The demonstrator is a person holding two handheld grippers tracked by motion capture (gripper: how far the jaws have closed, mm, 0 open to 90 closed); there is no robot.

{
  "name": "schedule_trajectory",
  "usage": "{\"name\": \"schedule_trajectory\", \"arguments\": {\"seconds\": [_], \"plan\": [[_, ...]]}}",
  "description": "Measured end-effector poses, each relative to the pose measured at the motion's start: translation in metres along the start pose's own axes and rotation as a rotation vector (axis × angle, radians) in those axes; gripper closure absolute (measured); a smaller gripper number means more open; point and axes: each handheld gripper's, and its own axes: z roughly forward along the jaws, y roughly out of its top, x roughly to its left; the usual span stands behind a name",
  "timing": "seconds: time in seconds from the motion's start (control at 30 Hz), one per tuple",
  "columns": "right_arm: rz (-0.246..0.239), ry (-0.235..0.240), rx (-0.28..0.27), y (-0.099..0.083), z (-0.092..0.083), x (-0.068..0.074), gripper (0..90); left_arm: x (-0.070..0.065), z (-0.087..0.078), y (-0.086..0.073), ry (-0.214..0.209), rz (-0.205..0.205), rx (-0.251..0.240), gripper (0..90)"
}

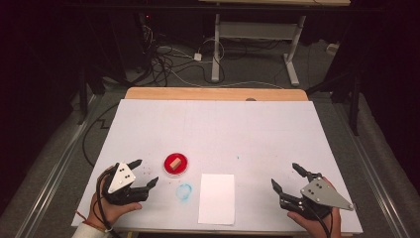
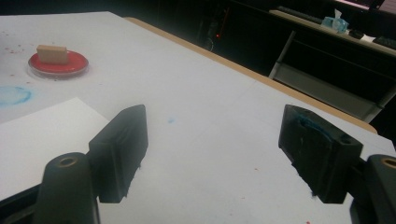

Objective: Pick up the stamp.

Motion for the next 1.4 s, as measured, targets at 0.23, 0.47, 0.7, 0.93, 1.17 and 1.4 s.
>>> {"name": "schedule_trajectory", "arguments": {"seconds": [0.23, 0.47, 0.7, 0.93, 1.17, 1.4], "plan": [[-0.011, -0.002, 0.011, 0.000, 0.001, 0.001, 24.7, 0.000, 0.002, 0.000, -0.014, -0.003, 0.043, 22.8], [-0.027, 0.012, 0.022, 0.003, 0.004, 0.004, 24.9, 0.006, -0.002, 0.002, -0.024, -0.024, 0.112, 22.8], [-0.037, 0.010, 0.055, 0.000, 0.009, 0.004, 25.4, 0.015, -0.002, 0.024, -0.095, -0.020, 0.216, 22.8], [-0.054, 0.006, 0.088, -0.002, 0.013, 0.005, 26.2, 0.024, 0.008, 0.063, -0.126, -0.034, 0.336, 24.2], [-0.058, 0.000, 0.101, -0.003, 0.013, 0.004, 26.0, 0.021, 0.032, 0.082, -0.157, -0.011, 0.406, 26.3], [-0.061, -0.003, 0.104, -0.004, 0.012, 0.003, 26.2, 0.014, 0.059, 0.091, -0.191, 0.022, 0.470, 29.2]]}}
